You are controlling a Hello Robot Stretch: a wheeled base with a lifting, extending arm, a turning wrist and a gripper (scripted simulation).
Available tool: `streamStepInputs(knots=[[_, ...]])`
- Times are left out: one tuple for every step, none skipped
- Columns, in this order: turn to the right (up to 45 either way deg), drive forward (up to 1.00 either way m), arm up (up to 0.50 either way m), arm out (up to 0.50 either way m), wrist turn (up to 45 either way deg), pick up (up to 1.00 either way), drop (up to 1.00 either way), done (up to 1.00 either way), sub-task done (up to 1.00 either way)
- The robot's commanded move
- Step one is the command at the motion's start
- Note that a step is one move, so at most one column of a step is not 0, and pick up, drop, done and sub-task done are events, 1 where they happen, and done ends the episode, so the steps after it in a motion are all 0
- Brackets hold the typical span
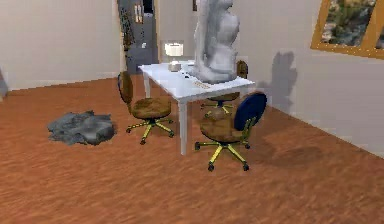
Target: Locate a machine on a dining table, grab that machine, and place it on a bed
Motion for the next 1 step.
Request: streamStepInputs(knots=[[-45.0,0.0,0.0,0.0,0.0,0.0,0.0,0.0,0.0]])
